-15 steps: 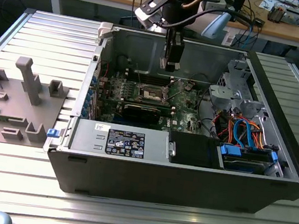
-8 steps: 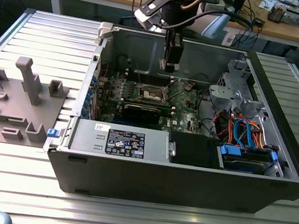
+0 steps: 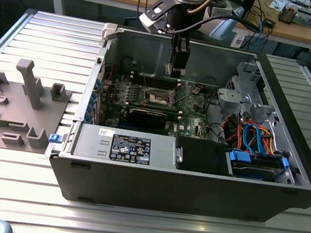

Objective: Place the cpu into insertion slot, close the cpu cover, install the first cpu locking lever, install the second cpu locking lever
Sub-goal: 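Place the cpu into insertion slot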

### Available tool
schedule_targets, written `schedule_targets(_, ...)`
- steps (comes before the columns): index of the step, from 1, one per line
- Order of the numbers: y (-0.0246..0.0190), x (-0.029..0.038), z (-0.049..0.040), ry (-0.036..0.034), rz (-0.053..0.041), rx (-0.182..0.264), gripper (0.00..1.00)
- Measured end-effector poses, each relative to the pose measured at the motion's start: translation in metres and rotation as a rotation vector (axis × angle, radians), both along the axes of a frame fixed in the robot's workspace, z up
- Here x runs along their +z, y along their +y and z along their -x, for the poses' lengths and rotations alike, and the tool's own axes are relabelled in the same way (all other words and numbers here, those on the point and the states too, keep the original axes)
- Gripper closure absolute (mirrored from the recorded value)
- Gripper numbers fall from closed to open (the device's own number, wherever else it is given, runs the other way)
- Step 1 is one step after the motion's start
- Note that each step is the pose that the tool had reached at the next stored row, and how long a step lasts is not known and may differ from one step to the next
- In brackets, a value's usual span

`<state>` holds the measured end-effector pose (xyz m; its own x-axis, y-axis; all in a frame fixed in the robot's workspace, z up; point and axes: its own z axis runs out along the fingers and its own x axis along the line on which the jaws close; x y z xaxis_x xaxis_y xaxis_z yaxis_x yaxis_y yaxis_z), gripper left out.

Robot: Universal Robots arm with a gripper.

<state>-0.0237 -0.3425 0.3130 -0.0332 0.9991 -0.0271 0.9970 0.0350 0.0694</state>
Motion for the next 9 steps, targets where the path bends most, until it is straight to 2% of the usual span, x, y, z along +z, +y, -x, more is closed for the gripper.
schedule_targets(9,0.0000,-0.0027,0.0000,0.0000,-0.0001,0.000,0.46)
